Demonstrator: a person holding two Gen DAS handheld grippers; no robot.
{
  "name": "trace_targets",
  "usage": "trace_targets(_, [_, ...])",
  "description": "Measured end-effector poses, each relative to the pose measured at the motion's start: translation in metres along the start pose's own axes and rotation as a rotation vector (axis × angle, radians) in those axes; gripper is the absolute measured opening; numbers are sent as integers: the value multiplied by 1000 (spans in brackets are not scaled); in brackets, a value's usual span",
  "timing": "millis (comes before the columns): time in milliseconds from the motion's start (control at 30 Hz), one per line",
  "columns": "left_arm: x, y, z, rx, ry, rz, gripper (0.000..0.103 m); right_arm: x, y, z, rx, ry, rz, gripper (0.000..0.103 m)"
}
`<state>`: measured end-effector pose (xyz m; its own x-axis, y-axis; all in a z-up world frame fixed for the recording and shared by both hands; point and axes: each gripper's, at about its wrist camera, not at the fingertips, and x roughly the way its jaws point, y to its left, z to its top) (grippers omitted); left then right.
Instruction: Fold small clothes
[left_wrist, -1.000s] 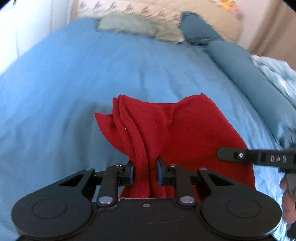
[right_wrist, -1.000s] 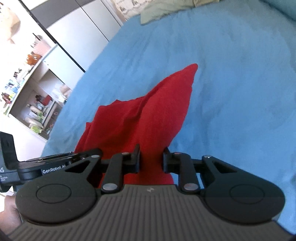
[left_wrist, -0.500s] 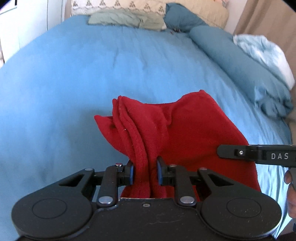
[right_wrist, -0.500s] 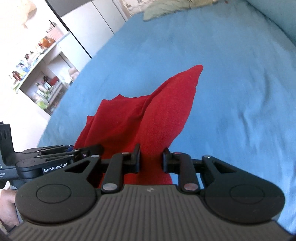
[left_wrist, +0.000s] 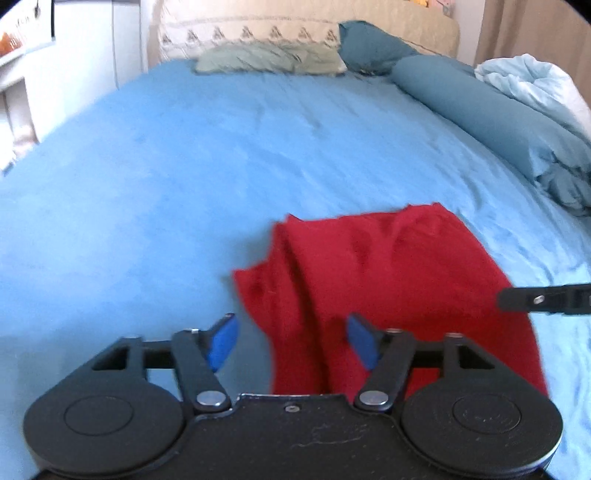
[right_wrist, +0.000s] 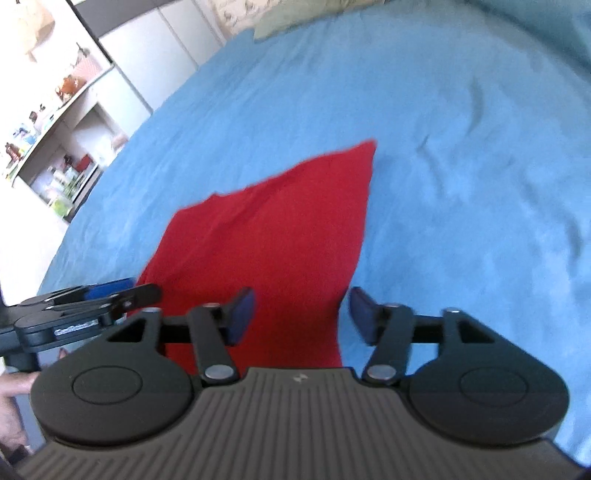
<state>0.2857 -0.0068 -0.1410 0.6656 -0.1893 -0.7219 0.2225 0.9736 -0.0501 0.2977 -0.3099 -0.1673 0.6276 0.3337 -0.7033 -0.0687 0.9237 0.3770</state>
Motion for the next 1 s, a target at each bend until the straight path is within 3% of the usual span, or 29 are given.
trace_targets(100, [9, 6, -7, 36, 0, 32, 74, 5, -9, -7, 33, -21, -80, 76])
trace_targets(267, [27, 8, -30, 87, -22, 46, 76, 18, -25, -30, -9, -44, -101, 77])
trace_targets(400, [11, 15, -34, 75, -60, 66, 75, 7, -21, -37, -29, -108, -105, 77])
trace_targets(533, [-42, 13, -24, 53, -121, 100, 73, -45, 2, -36, -57, -204, -107, 78])
trace_targets(600, [-78, 9, -16, 46, -148, 116, 74, -79, 19, -34, -75, -250, -117, 85])
trace_targets(633, [-97, 6, -12, 48, -163, 120, 79, -98, 28, -34, -83, -273, -129, 90])
trace_targets(667, [-115, 3, -9, 51, -174, 127, 91, -117, 38, -33, -91, -292, -144, 103])
trace_targets(733, [-155, -4, -6, 49, -204, 151, 103, -155, 57, -34, -98, -337, -176, 103])
trace_targets(867, [-221, -15, -12, 24, -245, 179, 103, -212, 89, -46, -109, -338, -273, 103])
trace_targets(1000, [-265, -26, -32, 14, -255, 219, 103, -253, 107, -75, -87, -308, -313, 103])
